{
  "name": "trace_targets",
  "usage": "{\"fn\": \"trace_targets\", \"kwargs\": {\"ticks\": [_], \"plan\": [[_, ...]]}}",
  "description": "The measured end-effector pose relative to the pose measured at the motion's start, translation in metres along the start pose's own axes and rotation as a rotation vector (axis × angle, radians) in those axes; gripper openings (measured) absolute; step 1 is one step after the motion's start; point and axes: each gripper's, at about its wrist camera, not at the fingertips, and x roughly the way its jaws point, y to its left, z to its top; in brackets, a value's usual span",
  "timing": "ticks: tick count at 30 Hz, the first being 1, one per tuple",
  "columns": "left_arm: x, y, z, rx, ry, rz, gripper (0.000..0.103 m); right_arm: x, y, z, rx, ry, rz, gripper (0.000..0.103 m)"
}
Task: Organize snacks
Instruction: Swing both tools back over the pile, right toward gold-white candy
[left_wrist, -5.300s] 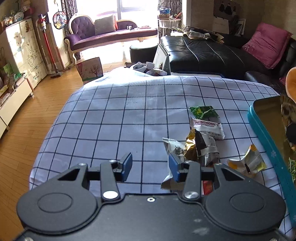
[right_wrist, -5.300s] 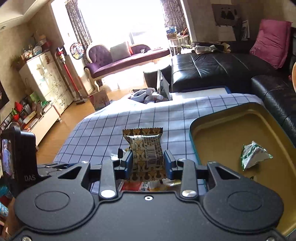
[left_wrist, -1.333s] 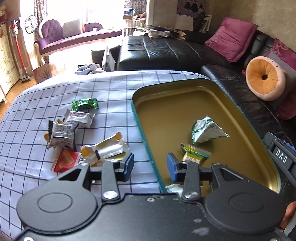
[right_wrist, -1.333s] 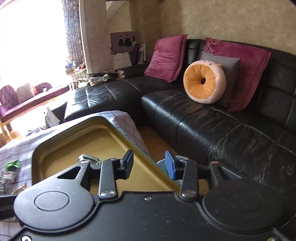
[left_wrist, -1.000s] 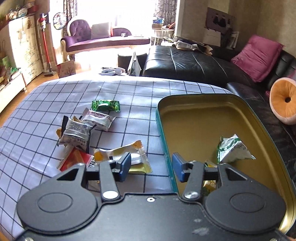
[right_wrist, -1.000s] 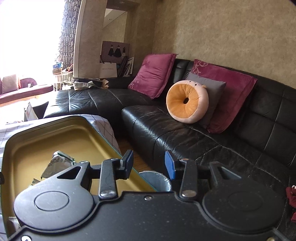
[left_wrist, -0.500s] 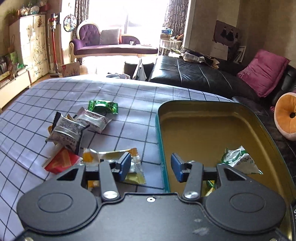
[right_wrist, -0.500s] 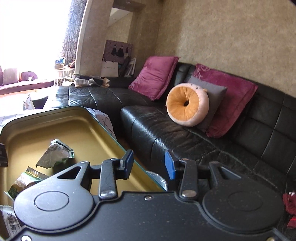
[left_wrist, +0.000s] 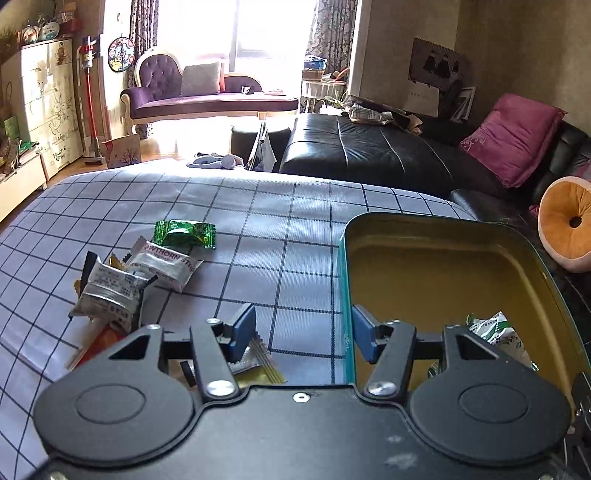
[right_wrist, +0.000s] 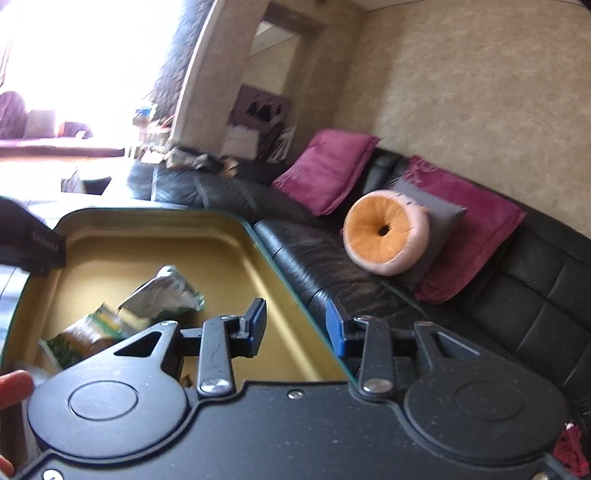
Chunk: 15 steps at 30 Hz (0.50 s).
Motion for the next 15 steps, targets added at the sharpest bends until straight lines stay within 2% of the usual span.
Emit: {"fn": "trace_targets", "kwargs": {"ticks": [4,7,8,11,13,15], "plan": [[-0.012,0.004,0.011,0.06,0.024,-0.021,0.06,-0.016,0.001,0.007,0.0,-0.06,-0.014,0.045],[-0.032,0.009,0.022,0.108,-0.037,0.061,0.059,-0.03,0.003,0.014,0.023,-0.109,-0.008,0.045],[-0.038,0.012,0.027,0.127,-0.051,0.067,0.059,-0.033,0.004,0.018,0.03,-0.11,0.003,0.045],[-0.047,0.027,0.041,0.153,-0.034,0.052,0.059,-0.041,0.004,0.034,0.04,-0.048,0.092,0.045],[-0.048,0.045,0.054,0.131,-0.01,0.056,0.059,-0.042,0.005,0.049,0.048,0.035,0.166,0.045],[-0.045,0.062,0.065,0.11,0.011,0.075,0.059,-0.039,0.009,0.063,0.032,0.137,0.276,0.046]]}}
